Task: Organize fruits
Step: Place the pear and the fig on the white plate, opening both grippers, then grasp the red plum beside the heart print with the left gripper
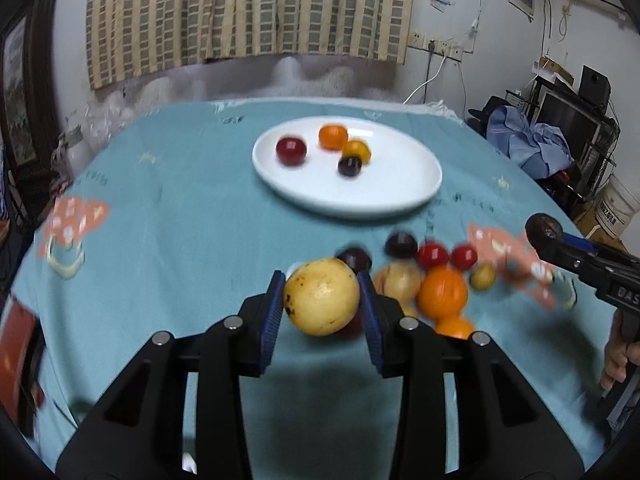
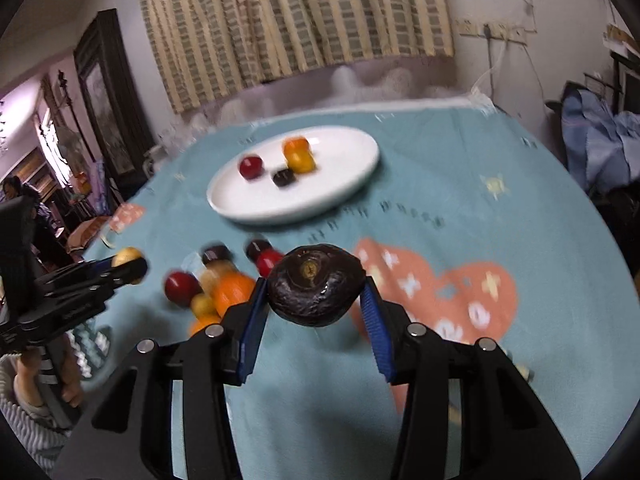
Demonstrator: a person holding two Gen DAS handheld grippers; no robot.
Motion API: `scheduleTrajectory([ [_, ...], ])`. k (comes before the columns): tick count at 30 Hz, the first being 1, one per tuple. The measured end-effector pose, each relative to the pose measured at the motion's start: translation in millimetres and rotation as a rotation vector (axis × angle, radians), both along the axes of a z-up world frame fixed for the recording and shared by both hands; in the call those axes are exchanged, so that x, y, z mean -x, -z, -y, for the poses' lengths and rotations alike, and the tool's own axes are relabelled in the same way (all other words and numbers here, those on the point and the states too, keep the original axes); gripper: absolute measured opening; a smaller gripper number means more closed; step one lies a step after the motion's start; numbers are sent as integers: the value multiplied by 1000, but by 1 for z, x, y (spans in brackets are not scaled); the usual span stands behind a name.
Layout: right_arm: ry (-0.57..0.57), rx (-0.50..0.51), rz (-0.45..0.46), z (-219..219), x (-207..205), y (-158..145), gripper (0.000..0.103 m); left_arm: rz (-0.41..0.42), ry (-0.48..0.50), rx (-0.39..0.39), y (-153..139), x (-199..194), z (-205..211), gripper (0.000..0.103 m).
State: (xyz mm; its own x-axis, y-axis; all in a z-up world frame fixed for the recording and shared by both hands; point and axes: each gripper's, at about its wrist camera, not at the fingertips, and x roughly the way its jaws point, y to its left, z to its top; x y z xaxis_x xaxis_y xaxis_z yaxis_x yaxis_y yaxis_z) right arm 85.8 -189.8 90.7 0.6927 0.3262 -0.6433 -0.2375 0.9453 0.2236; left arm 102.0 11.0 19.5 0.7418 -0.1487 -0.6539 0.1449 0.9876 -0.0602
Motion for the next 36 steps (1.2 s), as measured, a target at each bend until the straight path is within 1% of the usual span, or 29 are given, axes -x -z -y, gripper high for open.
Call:
scheduleTrajectory([
  [3,-13,27,27,-12,-24,-18,47,16,4,-20,-18,-31,9,37],
  [6,-24,55,30,-28,-58,-20,47,10,11,-21,-23,-71,20,37],
  [9,-31,65,-13,-39,-96,-5,47,-11,10,-20,-16,-101,26,37],
  [12,-33,88,-62,-48,-129,16,47,-46,-1,-4,-1,-132,26,37],
  [15,-37,56,-138,-49,-155,35,48,-83,-8,24,14,-153,24,38],
  [16,-29,45,-159,-49,-160,39,51,-93,-10,31,19,-157,23,38],
  [17,-22,40,-165,-49,-162,39,64,-97,-8,35,22,-159,22,41],
  [18,-11,35,-157,-48,-162,38,67,-96,-6,35,23,-158,22,44],
  [19,-1,34,-133,-46,-161,33,67,-91,-11,31,23,-156,21,51],
  [20,6,34,-114,-44,-158,28,67,-83,-16,25,21,-154,21,54],
  [23,21,-6,-79,-34,-143,7,67,-59,-29,21,10,-140,16,54],
  [25,33,-60,-62,-22,-126,-10,68,-41,-37,25,0,-122,12,59],
  [27,52,-127,-46,-7,-101,-25,77,-19,-49,16,-8,-101,9,61],
  [28,61,-153,-38,-2,-91,-29,79,-8,-54,7,-12,-84,8,62],
  [30,78,-199,-10,11,-63,-36,87,-2,-57,-2,-12,-64,7,64],
  [32,98,-217,20,20,-38,-37,88,-3,-68,-17,-6,-36,8,70],
  [33,106,-225,32,24,-25,-35,90,-6,-71,-20,-3,-30,8,70],
  [36,117,-247,64,33,0,-21,91,-27,-80,-16,15,-8,8,70],
])
